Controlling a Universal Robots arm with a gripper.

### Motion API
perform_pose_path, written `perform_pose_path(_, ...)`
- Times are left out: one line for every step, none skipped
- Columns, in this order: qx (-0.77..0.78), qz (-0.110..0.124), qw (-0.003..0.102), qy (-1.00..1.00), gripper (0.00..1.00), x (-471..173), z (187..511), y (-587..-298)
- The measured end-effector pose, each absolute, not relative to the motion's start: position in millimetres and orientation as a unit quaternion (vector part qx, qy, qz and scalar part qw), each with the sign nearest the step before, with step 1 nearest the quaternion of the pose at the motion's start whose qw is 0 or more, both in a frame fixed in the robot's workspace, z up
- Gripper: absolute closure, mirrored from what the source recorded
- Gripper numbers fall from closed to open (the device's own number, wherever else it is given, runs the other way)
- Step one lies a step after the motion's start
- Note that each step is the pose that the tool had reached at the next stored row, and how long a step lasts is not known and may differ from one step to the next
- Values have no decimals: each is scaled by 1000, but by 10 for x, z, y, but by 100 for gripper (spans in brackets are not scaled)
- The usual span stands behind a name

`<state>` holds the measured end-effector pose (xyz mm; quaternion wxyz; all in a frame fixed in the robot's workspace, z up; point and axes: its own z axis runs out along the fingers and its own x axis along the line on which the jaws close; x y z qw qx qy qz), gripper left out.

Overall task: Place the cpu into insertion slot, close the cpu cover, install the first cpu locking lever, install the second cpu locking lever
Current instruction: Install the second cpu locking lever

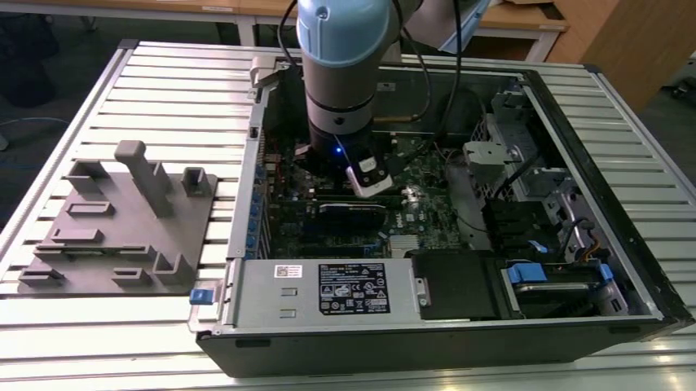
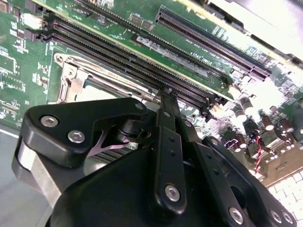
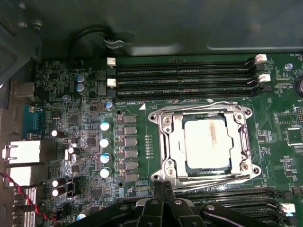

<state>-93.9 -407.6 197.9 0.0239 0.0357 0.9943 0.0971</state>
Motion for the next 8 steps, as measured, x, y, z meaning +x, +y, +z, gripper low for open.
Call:
perform_pose_path(36,98,24,994,90,-941,1975,-4076)
perform_pose_path(36,99,24,994,90,-943,1972,-4076)
perform_pose_path(36,101,24,994,90,-944,1971,-4076)
perform_pose_path(36,103,24,994,90,-945,1970,-4076)
perform_pose_path(36,104,24,994,90,-944,1966,-4075)
perform_pose_path(36,105,24,994,90,-944,1962,-4076)
perform_pose_path(36,105,24,993,90,-944,1956,-4076)
perform_pose_path(36,106,23,993,90,-945,1951,-4077)
